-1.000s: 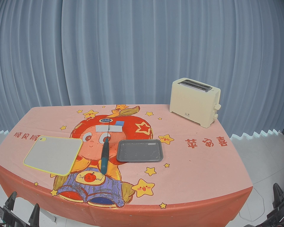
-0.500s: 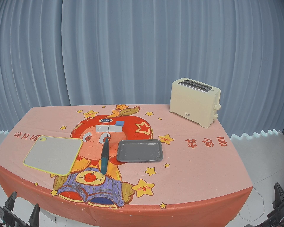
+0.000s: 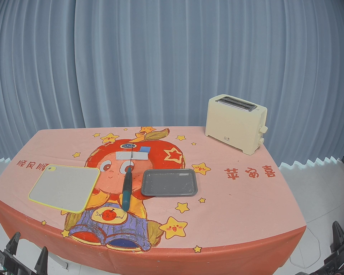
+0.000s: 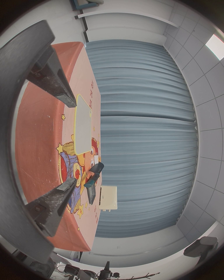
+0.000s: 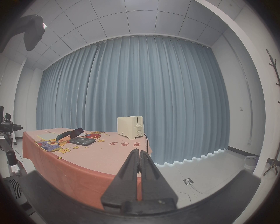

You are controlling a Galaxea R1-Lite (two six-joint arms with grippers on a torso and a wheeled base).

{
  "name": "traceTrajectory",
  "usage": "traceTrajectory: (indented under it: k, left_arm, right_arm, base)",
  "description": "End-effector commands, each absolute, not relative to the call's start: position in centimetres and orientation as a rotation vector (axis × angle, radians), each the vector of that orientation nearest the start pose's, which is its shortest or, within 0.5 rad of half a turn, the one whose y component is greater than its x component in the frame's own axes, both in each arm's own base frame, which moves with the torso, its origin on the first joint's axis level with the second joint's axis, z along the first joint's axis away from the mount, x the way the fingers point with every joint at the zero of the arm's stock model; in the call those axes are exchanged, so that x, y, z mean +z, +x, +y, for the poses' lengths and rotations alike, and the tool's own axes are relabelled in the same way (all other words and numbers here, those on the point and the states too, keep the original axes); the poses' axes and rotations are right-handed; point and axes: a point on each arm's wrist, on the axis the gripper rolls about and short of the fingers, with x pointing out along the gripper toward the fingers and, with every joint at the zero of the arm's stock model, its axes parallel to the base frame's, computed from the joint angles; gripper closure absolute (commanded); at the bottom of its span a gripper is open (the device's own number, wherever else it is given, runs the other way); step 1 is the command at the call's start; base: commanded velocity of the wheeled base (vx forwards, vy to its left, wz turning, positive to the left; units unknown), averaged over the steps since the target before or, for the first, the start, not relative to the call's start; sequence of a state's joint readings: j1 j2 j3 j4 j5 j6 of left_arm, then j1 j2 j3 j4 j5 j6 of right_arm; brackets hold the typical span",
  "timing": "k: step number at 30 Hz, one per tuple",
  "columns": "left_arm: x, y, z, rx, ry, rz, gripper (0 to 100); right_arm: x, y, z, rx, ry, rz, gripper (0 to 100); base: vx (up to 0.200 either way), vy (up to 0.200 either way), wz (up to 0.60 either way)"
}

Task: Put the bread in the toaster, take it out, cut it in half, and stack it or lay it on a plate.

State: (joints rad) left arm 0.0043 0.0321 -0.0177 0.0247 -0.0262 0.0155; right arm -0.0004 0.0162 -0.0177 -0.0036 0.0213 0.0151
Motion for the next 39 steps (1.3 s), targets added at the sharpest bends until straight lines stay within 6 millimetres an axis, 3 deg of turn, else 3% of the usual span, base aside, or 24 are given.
traceTrajectory:
  k: [1,39]
  left_arm:
    - [7.63,-2.1,-0.07,-0.022,0.015,0.049,0]
    - [7.63,-2.1,-0.07,-0.022,0.015,0.049,0]
  right_arm:
    - [7.6,-2.28,0.05,0.02,0.014,-0.004,100]
    - [7.6,-2.28,0.04,0.02,-0.003,-0.005,100]
  base:
    - [0.0,0.0,0.0]
    - [0.0,0.0,0.0]
